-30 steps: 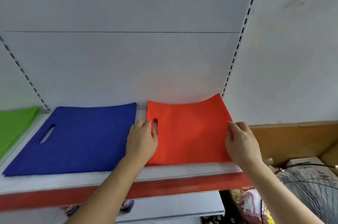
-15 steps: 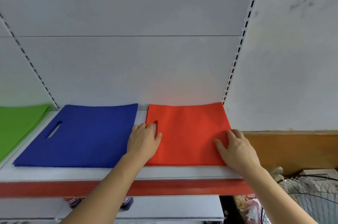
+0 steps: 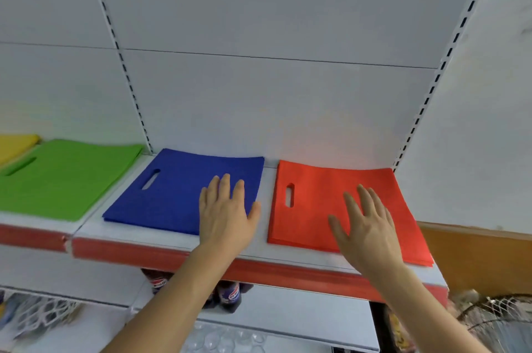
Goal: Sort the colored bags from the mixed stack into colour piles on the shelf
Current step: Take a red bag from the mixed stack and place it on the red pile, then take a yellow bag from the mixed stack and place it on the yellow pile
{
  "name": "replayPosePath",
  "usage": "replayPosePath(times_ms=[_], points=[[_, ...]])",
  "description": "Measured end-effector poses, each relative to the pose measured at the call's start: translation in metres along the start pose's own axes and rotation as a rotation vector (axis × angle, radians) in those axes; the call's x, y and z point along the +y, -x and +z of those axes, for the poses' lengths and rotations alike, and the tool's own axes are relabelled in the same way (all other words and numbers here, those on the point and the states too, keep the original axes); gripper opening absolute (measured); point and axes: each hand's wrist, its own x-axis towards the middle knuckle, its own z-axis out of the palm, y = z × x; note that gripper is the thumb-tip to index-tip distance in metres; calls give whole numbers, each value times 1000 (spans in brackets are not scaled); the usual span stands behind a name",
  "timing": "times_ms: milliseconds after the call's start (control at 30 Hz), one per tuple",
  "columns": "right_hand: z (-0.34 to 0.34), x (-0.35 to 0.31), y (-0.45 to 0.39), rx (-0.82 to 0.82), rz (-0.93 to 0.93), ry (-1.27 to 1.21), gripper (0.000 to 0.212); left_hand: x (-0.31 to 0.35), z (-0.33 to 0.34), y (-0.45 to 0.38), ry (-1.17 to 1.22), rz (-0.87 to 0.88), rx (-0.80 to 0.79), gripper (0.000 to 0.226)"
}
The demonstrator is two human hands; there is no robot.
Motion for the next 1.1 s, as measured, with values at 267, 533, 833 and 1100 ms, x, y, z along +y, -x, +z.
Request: replayPosePath(times_ms=[267,533,833,1100], points=[[9,-185,14,-27,-230,-96,76,-146,-54,52,-58,-148,49,75],[41,-384,48,-120,-465,-155,77,-332,-99,130,-105,-366,73,72],[87,-580,51,-180,-733,-233,76,-489,-124,184,-125,-604,127,72],[125,-756,25,-217,-885,-336,73,-633,-150,180,-206,-773,179,68]])
